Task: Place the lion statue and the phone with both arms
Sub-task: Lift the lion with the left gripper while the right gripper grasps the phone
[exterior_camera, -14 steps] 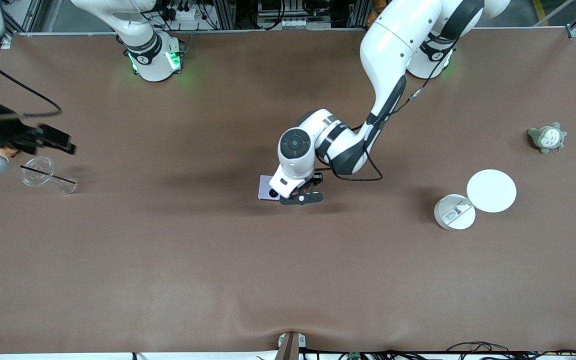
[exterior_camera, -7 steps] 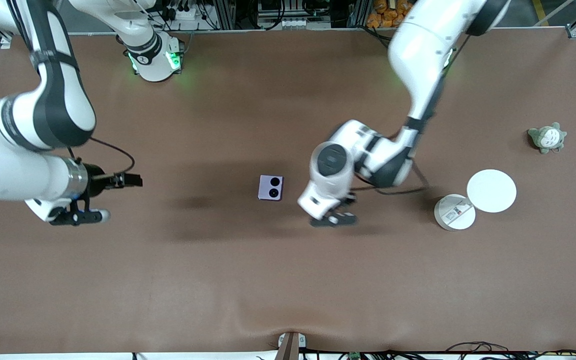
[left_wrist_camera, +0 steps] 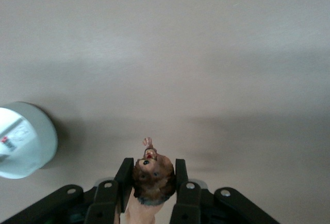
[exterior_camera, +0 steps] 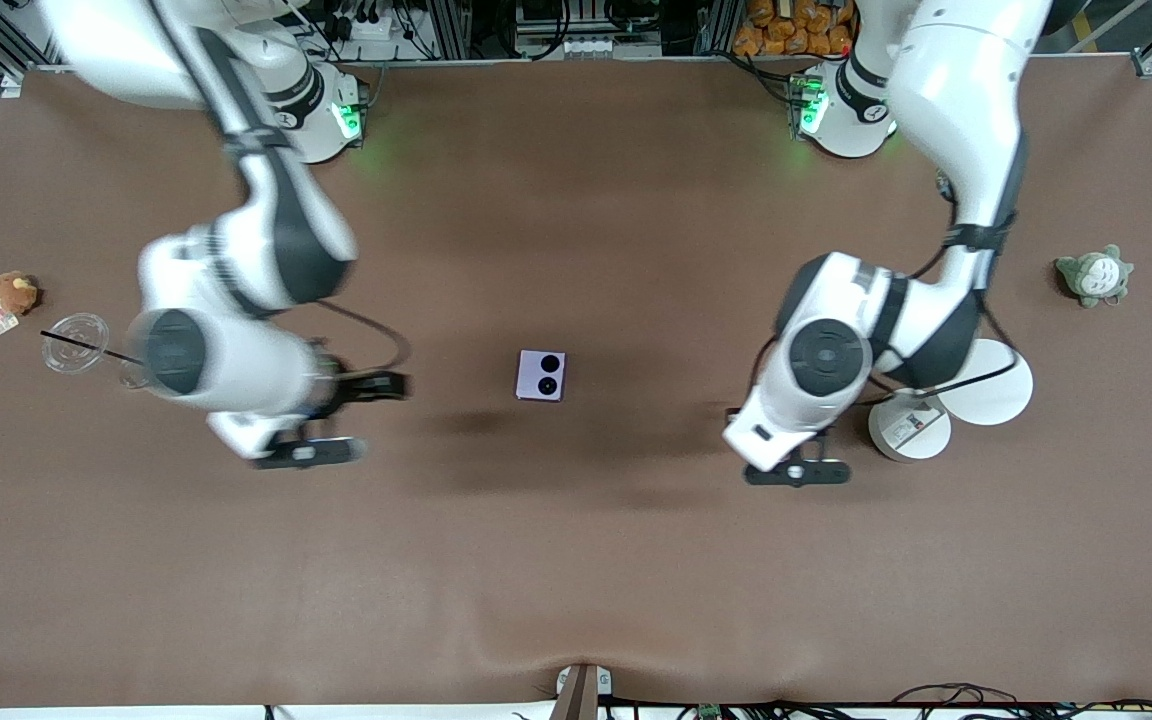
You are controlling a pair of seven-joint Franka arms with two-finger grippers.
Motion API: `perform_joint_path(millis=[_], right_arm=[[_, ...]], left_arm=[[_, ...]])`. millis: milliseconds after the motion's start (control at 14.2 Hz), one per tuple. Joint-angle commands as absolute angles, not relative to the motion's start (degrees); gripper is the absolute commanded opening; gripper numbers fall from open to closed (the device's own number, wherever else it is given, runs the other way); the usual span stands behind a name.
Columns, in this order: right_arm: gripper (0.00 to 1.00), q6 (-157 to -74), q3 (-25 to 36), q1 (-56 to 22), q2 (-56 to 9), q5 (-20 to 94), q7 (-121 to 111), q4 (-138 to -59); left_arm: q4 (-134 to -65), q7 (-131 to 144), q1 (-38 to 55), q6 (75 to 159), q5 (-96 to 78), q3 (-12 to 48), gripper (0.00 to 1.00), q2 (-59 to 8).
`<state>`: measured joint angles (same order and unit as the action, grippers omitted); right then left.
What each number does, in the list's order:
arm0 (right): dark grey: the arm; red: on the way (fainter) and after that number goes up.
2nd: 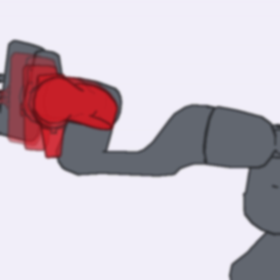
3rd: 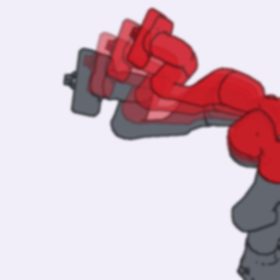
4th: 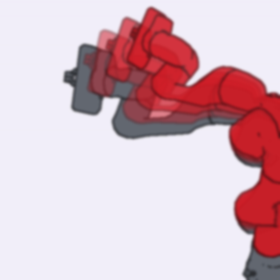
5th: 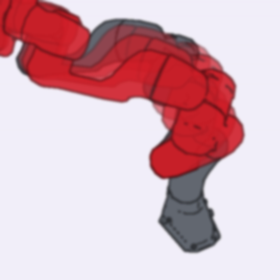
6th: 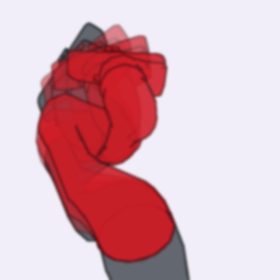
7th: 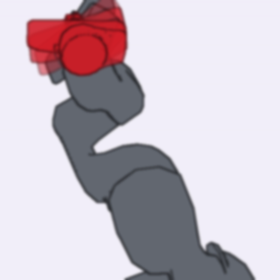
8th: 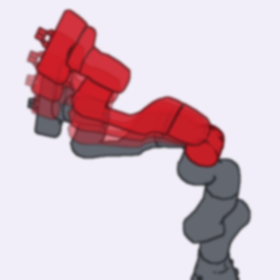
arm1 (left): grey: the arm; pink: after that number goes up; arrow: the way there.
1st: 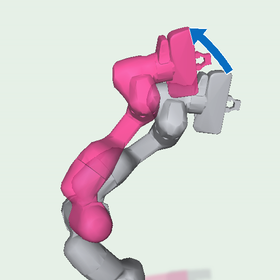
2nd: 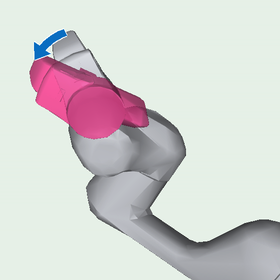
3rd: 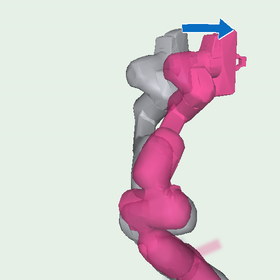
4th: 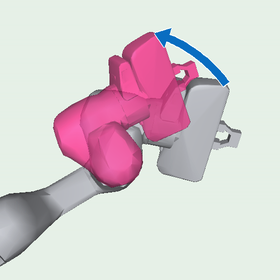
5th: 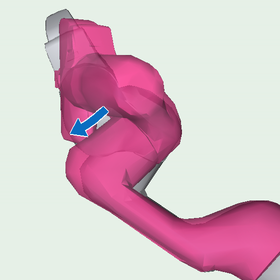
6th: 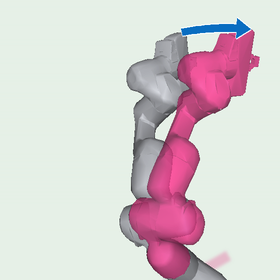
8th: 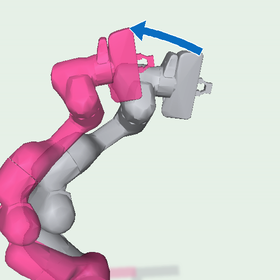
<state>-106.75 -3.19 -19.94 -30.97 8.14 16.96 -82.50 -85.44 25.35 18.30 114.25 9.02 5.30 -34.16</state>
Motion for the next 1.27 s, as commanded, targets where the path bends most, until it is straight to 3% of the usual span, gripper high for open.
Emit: perform_joint_path(millis=[0,494,1200], right_arm=[[1.0,-110.99,-2.37,-24.77,-36.37,6.95,23.97,-80.25],[1.0,-123.56,-2.2,-32.77,-44.46,5.46,29.27,-79.98],[1.0,-125.68,-2.29,-36.74,-49.22,-0.35,44.64,-80.33]], left_arm=[[-90.52,22.86,15.57,114.52,9.32,5.98,0.0,-31.64],[-92.72,18.55,11.51,117.33,9.32,6.06,0.0,-32.52],[-93.16,18.37,10.46,120.49,9.4,5.98,0.0,-34.1]])
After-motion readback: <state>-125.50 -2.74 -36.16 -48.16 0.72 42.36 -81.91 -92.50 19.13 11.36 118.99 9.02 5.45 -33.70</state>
